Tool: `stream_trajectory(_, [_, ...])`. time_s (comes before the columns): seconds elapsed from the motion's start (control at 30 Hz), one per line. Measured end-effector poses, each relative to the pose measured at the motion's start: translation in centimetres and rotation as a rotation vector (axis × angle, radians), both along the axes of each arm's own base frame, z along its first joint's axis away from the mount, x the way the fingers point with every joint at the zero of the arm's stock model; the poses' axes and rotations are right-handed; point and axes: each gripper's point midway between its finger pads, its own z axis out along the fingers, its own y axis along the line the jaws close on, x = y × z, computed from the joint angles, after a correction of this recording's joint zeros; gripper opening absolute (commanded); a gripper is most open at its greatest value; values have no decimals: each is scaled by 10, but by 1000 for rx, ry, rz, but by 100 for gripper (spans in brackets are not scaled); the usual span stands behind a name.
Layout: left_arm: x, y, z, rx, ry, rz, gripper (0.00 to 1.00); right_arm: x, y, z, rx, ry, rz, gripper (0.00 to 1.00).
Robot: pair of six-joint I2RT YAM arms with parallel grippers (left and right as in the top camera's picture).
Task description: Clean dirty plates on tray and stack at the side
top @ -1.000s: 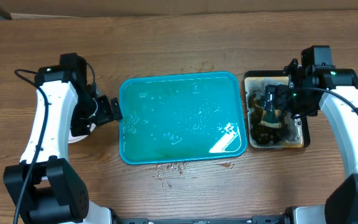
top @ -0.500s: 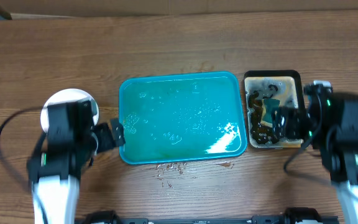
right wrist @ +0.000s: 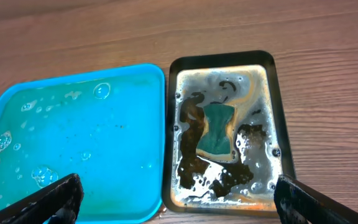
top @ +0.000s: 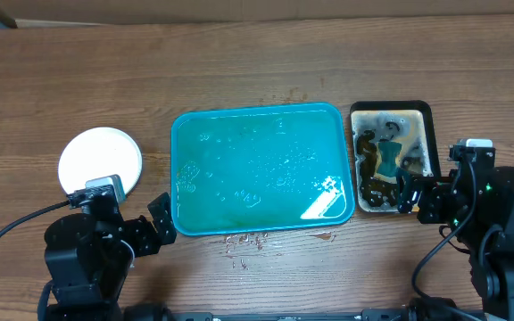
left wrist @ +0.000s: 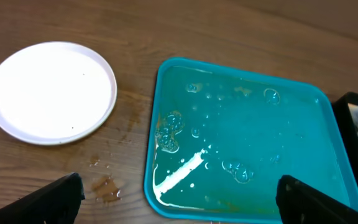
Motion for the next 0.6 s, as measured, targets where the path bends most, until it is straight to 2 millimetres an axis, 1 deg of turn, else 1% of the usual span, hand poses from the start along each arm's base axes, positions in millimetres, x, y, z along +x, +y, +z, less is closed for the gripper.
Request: stream_trajectory(0.6, [-1, 0, -2, 1, 10, 2, 100, 0, 0, 0, -1, 0, 0, 100])
